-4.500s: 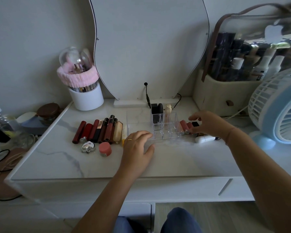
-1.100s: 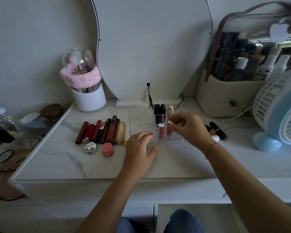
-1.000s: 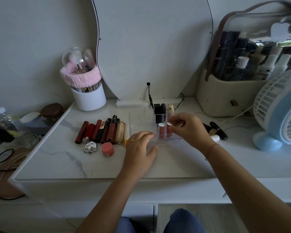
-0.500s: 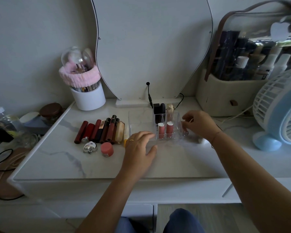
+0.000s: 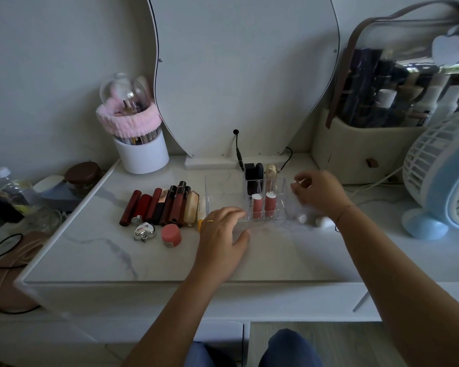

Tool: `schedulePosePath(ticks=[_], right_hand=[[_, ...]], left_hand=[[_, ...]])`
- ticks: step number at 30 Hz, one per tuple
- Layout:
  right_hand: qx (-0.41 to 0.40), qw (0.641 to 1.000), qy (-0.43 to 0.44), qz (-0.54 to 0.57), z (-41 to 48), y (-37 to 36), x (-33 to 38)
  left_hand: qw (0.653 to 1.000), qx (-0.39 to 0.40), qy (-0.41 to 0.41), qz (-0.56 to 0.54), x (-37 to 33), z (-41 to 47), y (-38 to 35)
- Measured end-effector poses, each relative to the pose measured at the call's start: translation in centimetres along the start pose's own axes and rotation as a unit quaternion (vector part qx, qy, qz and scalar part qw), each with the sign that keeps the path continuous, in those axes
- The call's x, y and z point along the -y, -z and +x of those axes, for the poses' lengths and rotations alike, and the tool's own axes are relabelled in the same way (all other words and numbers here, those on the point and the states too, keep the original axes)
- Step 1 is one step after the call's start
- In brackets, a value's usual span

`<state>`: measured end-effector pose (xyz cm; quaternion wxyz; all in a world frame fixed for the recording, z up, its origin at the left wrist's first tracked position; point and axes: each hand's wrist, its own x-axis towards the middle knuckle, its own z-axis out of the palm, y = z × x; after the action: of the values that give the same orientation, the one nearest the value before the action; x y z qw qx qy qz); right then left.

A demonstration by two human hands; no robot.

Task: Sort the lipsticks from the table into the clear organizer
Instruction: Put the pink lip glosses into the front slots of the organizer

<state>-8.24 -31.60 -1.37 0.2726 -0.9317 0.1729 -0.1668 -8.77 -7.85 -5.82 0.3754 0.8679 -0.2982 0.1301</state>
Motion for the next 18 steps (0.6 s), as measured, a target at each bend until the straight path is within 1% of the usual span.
schedulePosePath(ticks=[2, 4, 7, 9, 12, 18], right_hand=[[-0.049, 0.996, 0.023, 0.065, -0.9, 0.5, 0.2], [-0.089, 0.985, 0.053, 0.134, -2.0, 1.0, 0.9], [-0.095, 0.97, 0.088, 0.204, -3.5, 1.1, 1.9], [-0.081, 0.971, 0.101, 0.201, -4.2, 0.6, 2.4], [-0.07, 0.977, 0.12, 0.164, -4.7, -0.4, 2.8], [-0.09, 0.979, 0.114, 0.146, -4.7, -0.8, 2.1]], left_hand=[[1.0, -0.001, 0.001, -0.001, 0.0, 0.0, -0.1], [1.0, -0.004, 0.0, -0.001, 0.1, 0.1, -0.1], [1.0, -0.006, -0.003, 0.0, 0.1, 0.0, -0.1], [1.0, -0.006, -0.005, 0.001, 0.2, 0.0, -0.1], [1.0, -0.005, -0.004, 0.003, 0.2, 0.0, -0.1], [1.0, -0.008, -0.006, 0.004, 0.1, 0.1, -0.1]])
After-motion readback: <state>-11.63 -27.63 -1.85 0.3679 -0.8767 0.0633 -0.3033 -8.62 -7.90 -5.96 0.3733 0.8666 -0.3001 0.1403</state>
